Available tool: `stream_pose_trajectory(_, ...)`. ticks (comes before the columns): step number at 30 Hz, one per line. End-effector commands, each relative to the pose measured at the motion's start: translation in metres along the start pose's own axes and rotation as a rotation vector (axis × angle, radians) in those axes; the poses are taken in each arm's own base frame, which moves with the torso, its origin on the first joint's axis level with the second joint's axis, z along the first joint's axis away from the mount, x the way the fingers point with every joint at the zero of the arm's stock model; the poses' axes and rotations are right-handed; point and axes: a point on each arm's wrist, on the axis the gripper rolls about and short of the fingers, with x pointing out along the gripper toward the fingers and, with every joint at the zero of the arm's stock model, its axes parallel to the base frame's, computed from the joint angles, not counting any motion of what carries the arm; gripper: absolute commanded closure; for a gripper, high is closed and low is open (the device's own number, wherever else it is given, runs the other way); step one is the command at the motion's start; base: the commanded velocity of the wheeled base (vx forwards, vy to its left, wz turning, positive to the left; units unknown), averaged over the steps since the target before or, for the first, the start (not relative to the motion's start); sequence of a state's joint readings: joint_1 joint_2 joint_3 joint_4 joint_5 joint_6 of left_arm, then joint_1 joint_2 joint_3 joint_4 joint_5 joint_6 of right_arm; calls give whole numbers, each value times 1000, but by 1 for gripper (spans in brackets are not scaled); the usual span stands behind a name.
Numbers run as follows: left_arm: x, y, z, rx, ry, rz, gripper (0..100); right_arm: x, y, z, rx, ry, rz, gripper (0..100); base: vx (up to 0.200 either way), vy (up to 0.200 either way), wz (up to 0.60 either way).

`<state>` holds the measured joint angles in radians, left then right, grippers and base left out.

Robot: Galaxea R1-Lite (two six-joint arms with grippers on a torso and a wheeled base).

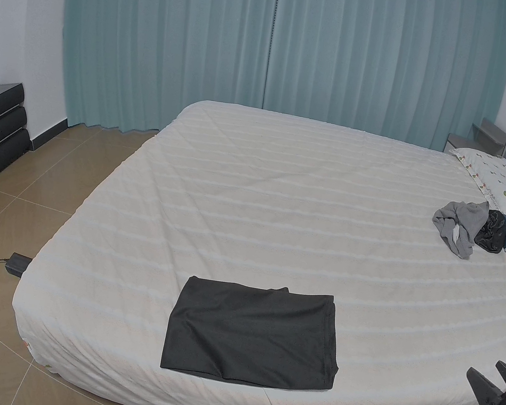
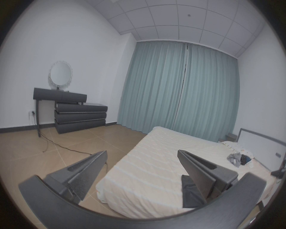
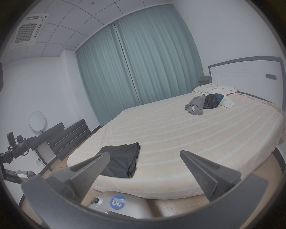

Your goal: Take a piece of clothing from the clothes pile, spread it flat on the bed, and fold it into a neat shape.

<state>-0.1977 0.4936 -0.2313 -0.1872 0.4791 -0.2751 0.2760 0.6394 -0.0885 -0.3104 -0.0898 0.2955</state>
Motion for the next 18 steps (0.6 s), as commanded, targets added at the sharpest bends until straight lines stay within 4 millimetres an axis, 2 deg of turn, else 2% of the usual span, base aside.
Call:
stream_pose_trajectory(1,-35,20,-9,64,-122,86,0,-39,-3,4,-25,-192,-47,0,0,0,0)
stream_pose_trajectory(7,-49,26,-14,119,-194,87,0,-55,-3,0,-90,-271,-111,0,0,0,0)
stream_pose_trajectory(13,-56,30,-19,129,-221,113,0,-73,-6,-22,-178,-302,-113,0,0,0,0)
stream_pose_trajectory(18,-63,33,-30,173,-252,162,0,-77,-7,-37,-199,-325,-173,0,0,0,0)
